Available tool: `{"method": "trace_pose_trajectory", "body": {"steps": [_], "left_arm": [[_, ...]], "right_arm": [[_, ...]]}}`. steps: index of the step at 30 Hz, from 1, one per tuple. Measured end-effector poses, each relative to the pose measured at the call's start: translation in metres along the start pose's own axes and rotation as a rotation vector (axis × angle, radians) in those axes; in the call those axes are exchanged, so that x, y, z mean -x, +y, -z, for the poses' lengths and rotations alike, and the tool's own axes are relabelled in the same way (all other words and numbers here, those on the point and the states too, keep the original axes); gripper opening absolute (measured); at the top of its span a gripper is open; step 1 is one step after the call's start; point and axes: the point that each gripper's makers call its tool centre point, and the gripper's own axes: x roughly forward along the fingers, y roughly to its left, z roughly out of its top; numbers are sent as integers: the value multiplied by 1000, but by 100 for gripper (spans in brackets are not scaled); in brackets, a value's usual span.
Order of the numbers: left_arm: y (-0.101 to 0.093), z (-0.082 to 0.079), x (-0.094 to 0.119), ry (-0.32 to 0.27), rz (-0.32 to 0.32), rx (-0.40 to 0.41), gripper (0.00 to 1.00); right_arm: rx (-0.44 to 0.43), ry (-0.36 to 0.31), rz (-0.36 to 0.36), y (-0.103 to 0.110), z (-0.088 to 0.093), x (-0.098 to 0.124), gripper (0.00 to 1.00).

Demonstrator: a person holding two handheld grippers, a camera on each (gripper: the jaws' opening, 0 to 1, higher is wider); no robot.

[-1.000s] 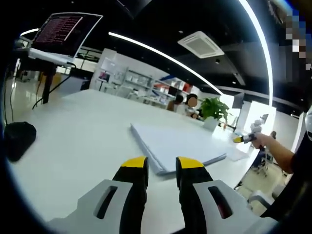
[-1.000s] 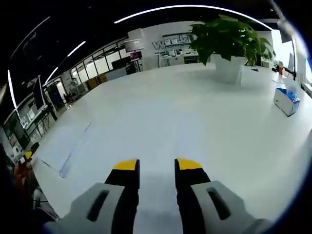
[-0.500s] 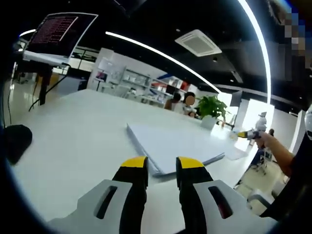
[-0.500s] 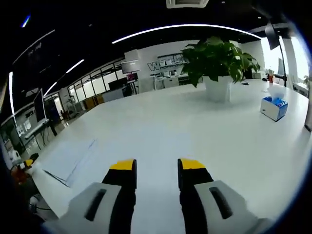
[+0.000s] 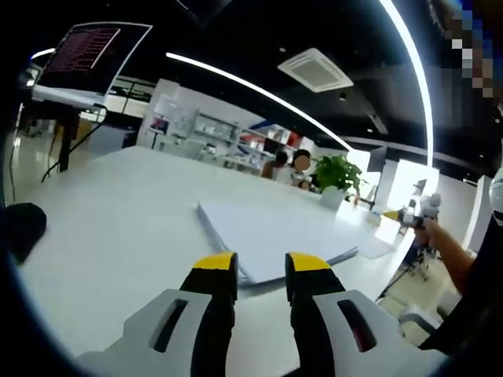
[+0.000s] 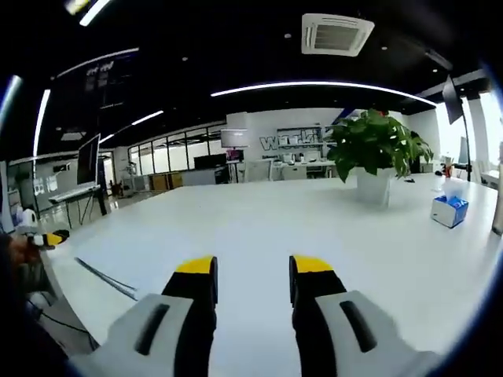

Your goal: Grasp the top corner of one sheet in the document stack and pull a single sheet out from the document stack, separating that one sheet from the rest and lifting it clear until the single sheet is fully removed from the stack

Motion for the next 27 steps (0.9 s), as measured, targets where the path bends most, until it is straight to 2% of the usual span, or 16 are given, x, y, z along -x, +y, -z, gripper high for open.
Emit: {"method": "trace_pose_trajectory", "body": {"steps": [9,13,15,20,22,25,27], "left_arm": [[-4,-3,-1,-27,13,-6,27],[-13,-8,-2,-53,30,5,28],[-16,-9,-5,-57,39,0,28],[-15,-6,-10,-36,34,-39,29],[-14,-6,-10,-40,33,-33,29],[-13,-4,-10,-39,32,-32,29],[-11,-3,-9,-39,26,-33,29]], "right_arm": [[53,-80,-31,61,31,-1,36],[68,-92,-32,81,34,-4,36],[69,-93,-57,101,37,-5,36],[66,-105,-110,135,36,-5,36],[24,-123,-115,143,34,-5,35],[-106,-131,-151,161,34,-6,35],[-82,-135,-153,173,34,-7,35]]}}
